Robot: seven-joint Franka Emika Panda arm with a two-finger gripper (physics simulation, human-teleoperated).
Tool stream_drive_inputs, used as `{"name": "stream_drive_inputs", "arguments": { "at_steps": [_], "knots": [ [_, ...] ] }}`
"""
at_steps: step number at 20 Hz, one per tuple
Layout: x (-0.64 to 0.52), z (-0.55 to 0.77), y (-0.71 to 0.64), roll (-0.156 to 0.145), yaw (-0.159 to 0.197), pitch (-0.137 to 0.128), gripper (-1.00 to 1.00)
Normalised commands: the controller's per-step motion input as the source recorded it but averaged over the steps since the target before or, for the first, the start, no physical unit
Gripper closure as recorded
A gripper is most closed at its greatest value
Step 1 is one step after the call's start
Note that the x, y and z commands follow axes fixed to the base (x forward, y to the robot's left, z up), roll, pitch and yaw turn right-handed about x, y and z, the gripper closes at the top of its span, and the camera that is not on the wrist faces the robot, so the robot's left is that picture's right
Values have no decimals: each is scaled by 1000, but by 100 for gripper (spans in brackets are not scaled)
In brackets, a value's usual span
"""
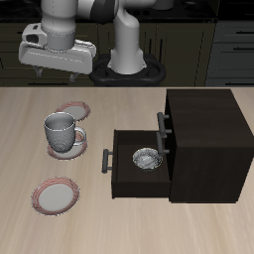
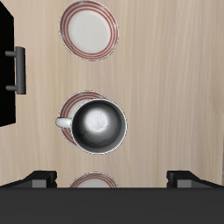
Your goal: Place the porcelain mug on top of the cabinet
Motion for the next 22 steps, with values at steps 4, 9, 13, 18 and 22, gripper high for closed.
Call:
{"name": "stream_drive_inputs", "arguments": {
  "at_steps": [4,9,13,18,22],
  "knots": [
    [210,-49,-111,5,16,10,-100],
    [187,-186,16,49,53,-18,-100],
    [55,-172,-107,5,2,-7,-100],
    [-169,-148,-51,27,27,-78,-100],
    [-147,-244,-138,-21,13,-61,-100]
  ]
}}
